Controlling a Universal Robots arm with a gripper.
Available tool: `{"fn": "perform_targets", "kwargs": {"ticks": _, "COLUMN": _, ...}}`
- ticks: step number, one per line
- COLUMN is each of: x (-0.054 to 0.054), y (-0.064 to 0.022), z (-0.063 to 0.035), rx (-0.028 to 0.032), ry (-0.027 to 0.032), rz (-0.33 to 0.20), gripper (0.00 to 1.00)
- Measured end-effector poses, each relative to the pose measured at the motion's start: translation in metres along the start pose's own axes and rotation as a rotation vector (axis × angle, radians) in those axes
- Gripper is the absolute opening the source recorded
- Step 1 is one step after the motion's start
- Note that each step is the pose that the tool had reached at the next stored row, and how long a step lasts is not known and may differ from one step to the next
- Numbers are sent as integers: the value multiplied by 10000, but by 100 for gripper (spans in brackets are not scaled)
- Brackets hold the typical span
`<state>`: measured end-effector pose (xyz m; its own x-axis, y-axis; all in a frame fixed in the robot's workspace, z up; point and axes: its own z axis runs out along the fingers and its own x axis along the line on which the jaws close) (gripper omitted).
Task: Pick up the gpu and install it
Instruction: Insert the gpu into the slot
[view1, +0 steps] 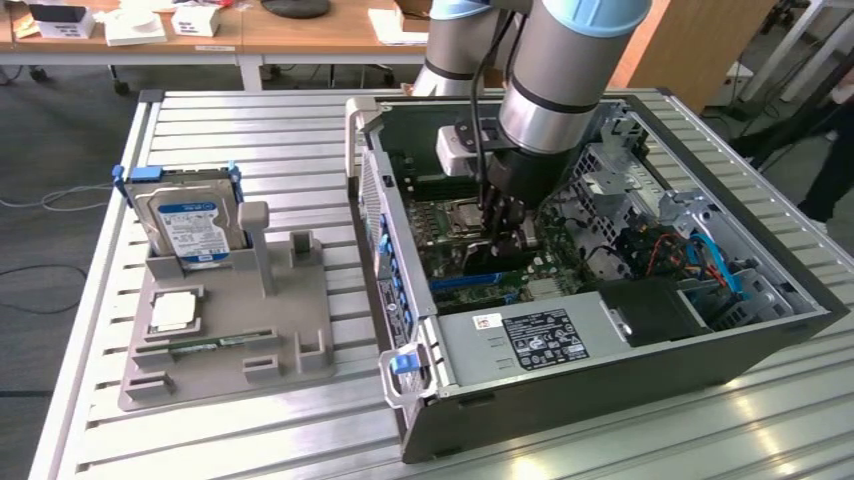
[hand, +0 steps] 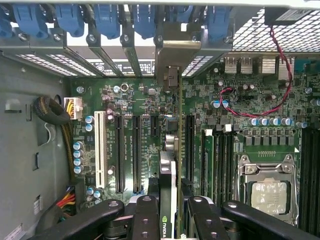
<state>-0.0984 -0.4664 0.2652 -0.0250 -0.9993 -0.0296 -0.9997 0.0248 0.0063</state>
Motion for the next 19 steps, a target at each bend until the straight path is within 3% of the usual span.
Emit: {"fn": "perform_targets", "kwargs": {"ticks": 19, "x": -3, "y": 29, "z": 11, "rx": 0, "ry": 1, "rz": 2, "gripper": 27}}
